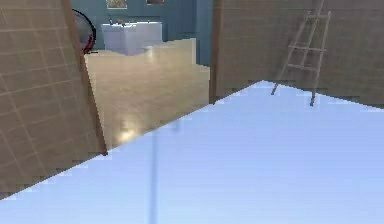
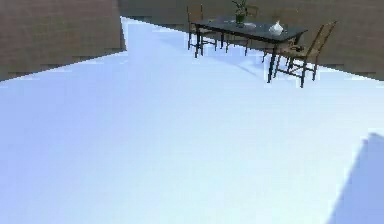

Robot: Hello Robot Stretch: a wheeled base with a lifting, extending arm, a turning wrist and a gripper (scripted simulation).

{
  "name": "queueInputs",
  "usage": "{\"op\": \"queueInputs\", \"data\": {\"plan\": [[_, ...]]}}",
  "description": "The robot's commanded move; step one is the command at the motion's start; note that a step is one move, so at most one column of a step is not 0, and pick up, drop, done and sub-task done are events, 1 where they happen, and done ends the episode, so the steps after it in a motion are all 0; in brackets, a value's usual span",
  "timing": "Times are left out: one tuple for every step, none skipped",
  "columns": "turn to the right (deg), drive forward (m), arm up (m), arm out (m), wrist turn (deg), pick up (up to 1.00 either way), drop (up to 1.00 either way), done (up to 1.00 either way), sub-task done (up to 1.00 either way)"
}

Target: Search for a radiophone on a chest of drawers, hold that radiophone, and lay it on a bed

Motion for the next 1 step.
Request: {"op": "queueInputs", "data": {"plan": [[-42.0, 0.0, 0.0, 0.0, 0.0, 0.0, 0.0, 0.0, 0.0]]}}
